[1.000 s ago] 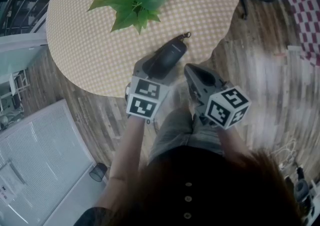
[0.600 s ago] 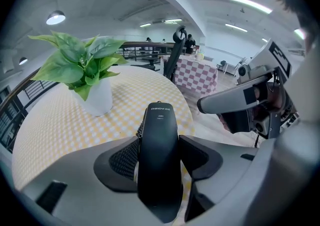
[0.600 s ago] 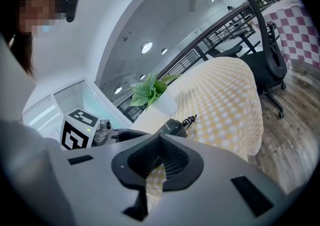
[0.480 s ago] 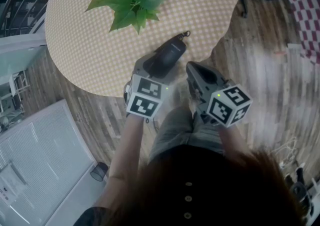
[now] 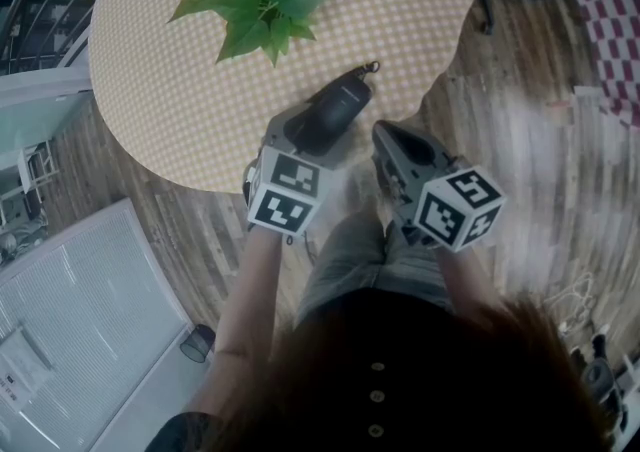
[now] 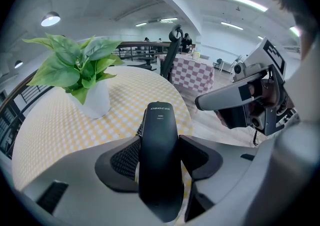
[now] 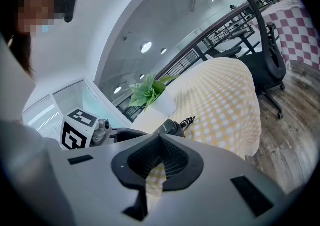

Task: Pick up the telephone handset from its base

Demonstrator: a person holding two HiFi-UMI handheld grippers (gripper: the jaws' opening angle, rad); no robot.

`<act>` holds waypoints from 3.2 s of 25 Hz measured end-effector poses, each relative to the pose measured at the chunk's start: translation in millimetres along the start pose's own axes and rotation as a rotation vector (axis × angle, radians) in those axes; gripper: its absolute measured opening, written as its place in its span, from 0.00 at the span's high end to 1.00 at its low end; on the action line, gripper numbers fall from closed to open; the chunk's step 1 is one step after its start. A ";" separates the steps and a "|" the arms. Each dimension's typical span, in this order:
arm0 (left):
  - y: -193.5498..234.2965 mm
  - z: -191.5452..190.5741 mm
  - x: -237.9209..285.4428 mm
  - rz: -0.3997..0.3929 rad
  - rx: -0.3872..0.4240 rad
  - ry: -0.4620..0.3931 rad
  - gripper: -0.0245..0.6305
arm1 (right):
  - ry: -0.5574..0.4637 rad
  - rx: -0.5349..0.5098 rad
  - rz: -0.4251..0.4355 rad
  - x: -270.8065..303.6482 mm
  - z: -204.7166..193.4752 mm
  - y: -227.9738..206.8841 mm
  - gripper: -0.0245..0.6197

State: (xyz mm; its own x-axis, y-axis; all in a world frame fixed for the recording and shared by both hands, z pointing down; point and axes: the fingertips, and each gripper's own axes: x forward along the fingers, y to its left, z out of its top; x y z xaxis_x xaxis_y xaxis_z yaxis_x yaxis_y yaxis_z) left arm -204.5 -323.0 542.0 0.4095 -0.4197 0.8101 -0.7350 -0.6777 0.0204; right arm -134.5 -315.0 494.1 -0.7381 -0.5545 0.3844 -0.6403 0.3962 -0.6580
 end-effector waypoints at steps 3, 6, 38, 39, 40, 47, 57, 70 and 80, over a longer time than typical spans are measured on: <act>0.4 2.9 -1.7 0.006 0.006 -0.005 0.58 | -0.003 -0.003 -0.002 -1.1 1.7 -0.5 0.95; 0.5 4.8 -2.2 0.006 0.007 -0.007 0.58 | -0.008 -0.004 -0.003 -2.5 3.4 -0.3 0.95; 7.8 85.1 -71.0 -0.004 -0.214 -0.362 0.58 | -0.106 -0.177 0.051 -19.1 75.3 39.7 0.95; 8.4 88.5 -75.4 -0.002 -0.221 -0.380 0.58 | -0.113 -0.185 0.055 -19.9 80.1 42.4 0.95; 9.0 92.0 -79.8 -0.002 -0.229 -0.397 0.58 | -0.119 -0.193 0.059 -20.6 84.6 44.9 0.95; 7.8 115.5 -112.2 0.017 -0.258 -0.521 0.58 | -0.135 -0.262 0.093 -26.8 107.8 63.8 0.95; 12.9 139.6 -162.5 0.049 -0.297 -0.727 0.58 | -0.166 -0.359 0.164 -30.0 136.2 96.9 0.95; 18.4 126.4 -217.5 0.079 -0.363 -0.949 0.58 | -0.195 -0.409 0.260 -35.4 143.9 136.5 0.95; 14.6 101.5 -245.3 0.110 -0.401 -1.064 0.58 | -0.204 -0.408 0.319 -37.0 137.2 156.0 0.95</act>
State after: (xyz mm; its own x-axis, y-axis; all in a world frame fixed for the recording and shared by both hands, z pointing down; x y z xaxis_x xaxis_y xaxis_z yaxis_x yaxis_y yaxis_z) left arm -260.8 -291.2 284.2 0.4422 -0.8929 -0.0842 -0.8365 -0.4445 0.3203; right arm -177.9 -333.1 288.5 -0.8788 -0.4748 0.0473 -0.4519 0.7966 -0.4014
